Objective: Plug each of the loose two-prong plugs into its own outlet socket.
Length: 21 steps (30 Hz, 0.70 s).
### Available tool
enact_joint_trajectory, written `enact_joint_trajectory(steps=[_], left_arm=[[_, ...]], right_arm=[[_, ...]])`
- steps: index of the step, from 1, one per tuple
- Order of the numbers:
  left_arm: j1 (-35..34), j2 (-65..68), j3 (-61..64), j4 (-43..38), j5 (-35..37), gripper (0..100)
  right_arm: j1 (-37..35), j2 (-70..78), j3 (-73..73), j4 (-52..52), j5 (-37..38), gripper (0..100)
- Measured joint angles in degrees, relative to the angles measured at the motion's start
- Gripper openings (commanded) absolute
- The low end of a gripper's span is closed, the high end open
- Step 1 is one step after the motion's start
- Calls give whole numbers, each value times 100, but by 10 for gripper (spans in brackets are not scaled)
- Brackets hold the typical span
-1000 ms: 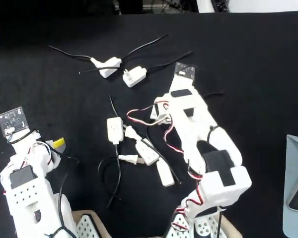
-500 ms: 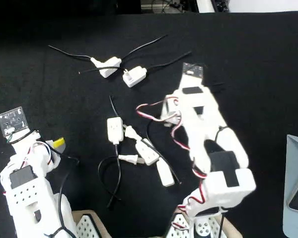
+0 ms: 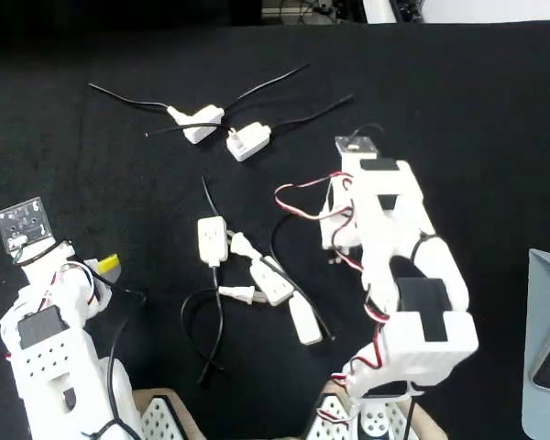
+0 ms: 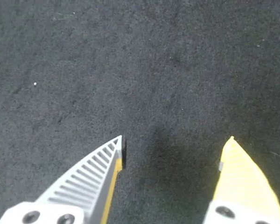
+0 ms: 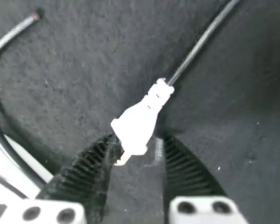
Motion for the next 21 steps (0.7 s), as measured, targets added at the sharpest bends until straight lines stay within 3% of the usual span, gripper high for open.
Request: enact_joint_trajectory(steps=[12, 21], left_arm=[[0, 0, 0, 0, 0, 327], [0, 0, 0, 0, 0, 328]], right_arm=[[9, 114, -747, 378, -765, 115], [18, 176, -853, 413, -1459, 173]])
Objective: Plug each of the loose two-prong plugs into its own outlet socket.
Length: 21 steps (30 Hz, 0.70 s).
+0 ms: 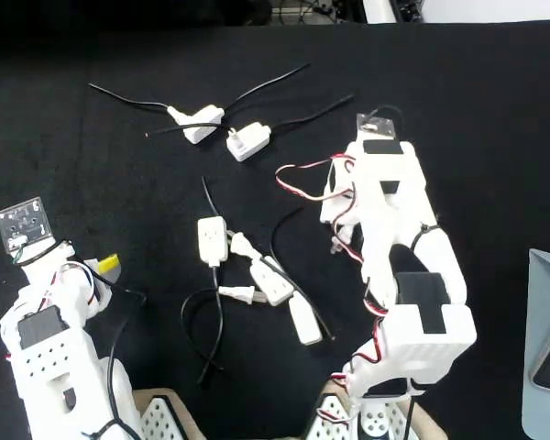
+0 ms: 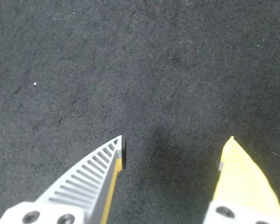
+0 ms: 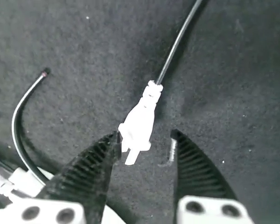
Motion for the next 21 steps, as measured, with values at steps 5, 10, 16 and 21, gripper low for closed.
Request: enact_joint_trajectory(steps=[5, 10, 16, 21], left_arm=[[0, 0, 0, 0, 0, 328], [0, 0, 0, 0, 0, 328], [0, 0, 0, 0, 0, 328], [0, 0, 0, 0, 0, 328]], right_arm=[[-9, 457, -62, 9, -185, 172], [-9, 835, -448, 18, -229, 73], [9, 853, -642, 35, -229, 87], [9, 853, -642, 35, -229, 106]])
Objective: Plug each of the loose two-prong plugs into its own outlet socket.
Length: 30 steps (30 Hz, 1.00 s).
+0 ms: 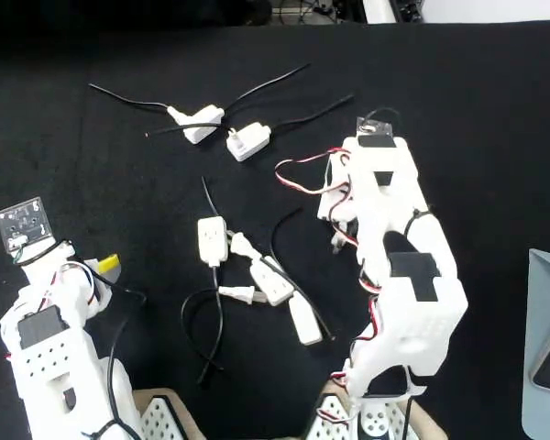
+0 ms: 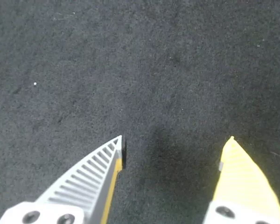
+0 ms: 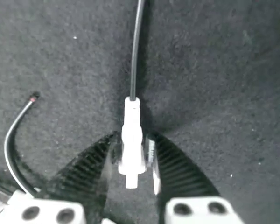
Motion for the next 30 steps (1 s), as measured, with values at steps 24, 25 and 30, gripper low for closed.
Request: enact_joint_trajectory(steps=[24, 25, 30], left_arm=[[413, 0, -53, 0, 0, 325], [475, 0, -123, 0, 0, 325], [958, 0, -659, 0, 0, 325]], right_arm=[[-281, -2400, 114, 774, 958, 11], [-422, -2585, 229, 774, 1037, 11], [-1178, -3481, 1108, 404, 1187, 11]])
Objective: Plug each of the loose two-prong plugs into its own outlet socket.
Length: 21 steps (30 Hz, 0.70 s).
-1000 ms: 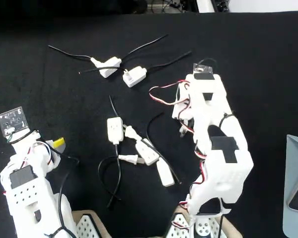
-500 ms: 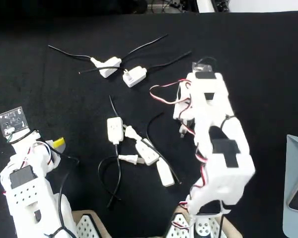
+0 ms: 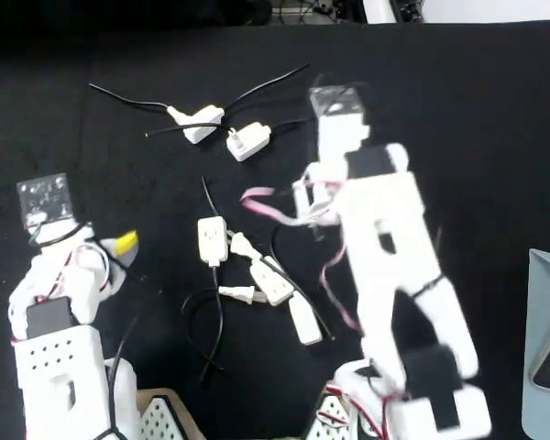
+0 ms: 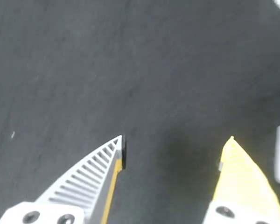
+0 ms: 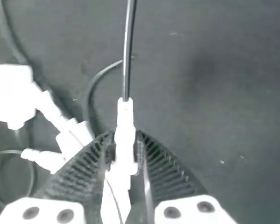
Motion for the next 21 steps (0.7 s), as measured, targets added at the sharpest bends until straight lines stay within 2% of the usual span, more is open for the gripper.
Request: enact_joint_trajectory(steps=[5, 14, 21], left_arm=[[519, 9, -475, -53, 334, 325], [1257, 9, -563, -888, 967, 324], [1459, 9, -519, -1477, 1196, 324]], right_arm=[[-712, -1073, 932, -747, 0, 11], [-1899, -2848, 2532, -2295, 0, 11], [-2549, -3798, 3569, -3516, 0, 11]])
